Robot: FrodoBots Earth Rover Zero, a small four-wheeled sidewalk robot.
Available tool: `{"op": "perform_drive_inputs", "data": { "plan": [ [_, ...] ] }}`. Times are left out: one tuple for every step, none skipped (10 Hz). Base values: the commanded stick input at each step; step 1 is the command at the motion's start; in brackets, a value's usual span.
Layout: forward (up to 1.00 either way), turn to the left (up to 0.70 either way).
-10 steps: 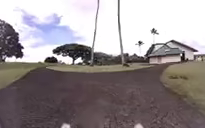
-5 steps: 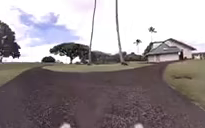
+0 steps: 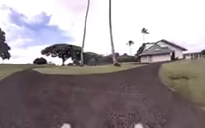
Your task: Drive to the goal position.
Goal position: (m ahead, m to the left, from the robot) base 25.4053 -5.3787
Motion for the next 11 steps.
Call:
{"op": "perform_drive_inputs", "data": {
  "plan": [
    [0.70,-0.35],
    [0.70,-0.35],
    [0.70,-0.35],
    [0.70,-0.35],
    [0.70,-0.35],
    [0.70,-0.25],
    [0.70,-0.23],
    [0.70,-0.32],
    [0.70,-0.35],
    [0.70,-0.35],
    [0.70,-0.35]
  ]
}}
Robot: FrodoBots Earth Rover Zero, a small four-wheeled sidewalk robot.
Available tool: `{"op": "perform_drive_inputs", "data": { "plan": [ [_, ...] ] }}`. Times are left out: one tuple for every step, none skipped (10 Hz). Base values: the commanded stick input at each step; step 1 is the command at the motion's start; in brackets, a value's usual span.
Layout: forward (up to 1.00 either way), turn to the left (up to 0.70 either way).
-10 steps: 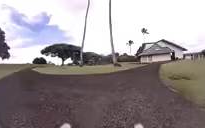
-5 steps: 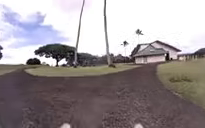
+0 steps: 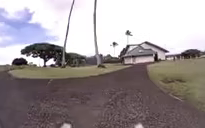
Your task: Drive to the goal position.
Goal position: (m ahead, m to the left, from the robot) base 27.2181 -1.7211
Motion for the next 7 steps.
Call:
{"op": "perform_drive_inputs", "data": {
  "plan": [
    [0.70,-0.35],
    [0.70,-0.35],
    [0.70,-0.20],
    [0.70,-0.06],
    [0.70,0.00],
    [0.70,0.00],
    [0.70,0.00]
  ]
}}
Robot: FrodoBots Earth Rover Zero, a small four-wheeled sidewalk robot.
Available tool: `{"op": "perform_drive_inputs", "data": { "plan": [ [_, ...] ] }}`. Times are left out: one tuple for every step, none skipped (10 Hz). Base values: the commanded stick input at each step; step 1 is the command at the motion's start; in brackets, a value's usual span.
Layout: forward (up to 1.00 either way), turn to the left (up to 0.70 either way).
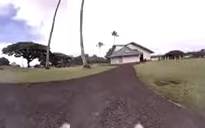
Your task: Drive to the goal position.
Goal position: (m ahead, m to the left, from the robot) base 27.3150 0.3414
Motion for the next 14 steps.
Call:
{"op": "perform_drive_inputs", "data": {
  "plan": [
    [0.70,0.00],
    [0.70,-0.10],
    [0.70,-0.35],
    [0.70,-0.35],
    [0.70,-0.12],
    [0.70,0.00],
    [0.70,0.00],
    [0.70,0.00],
    [0.70,0.02],
    [0.70,0.29],
    [0.70,0.34],
    [0.70,0.14],
    [0.70,0.00],
    [0.70,0.00]
  ]
}}
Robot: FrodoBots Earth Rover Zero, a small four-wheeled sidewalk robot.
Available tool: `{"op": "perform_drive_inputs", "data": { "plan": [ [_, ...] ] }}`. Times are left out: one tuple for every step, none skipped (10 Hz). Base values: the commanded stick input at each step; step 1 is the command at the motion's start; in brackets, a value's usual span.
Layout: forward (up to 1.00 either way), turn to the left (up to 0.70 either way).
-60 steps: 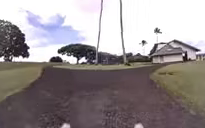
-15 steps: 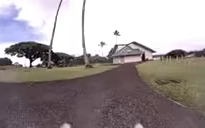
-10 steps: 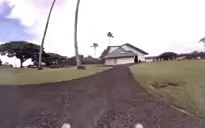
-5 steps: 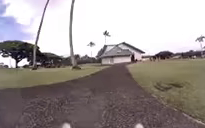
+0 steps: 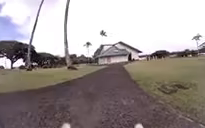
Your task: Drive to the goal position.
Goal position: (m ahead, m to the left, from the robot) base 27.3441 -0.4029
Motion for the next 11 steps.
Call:
{"op": "perform_drive_inputs", "data": {
  "plan": [
    [0.70,0.00],
    [0.70,0.00],
    [0.70,0.00],
    [0.70,0.00],
    [0.70,0.00],
    [0.70,0.00],
    [0.70,0.00],
    [0.70,0.00],
    [0.70,0.00],
    [0.70,0.00],
    [0.70,0.00]
  ]
}}
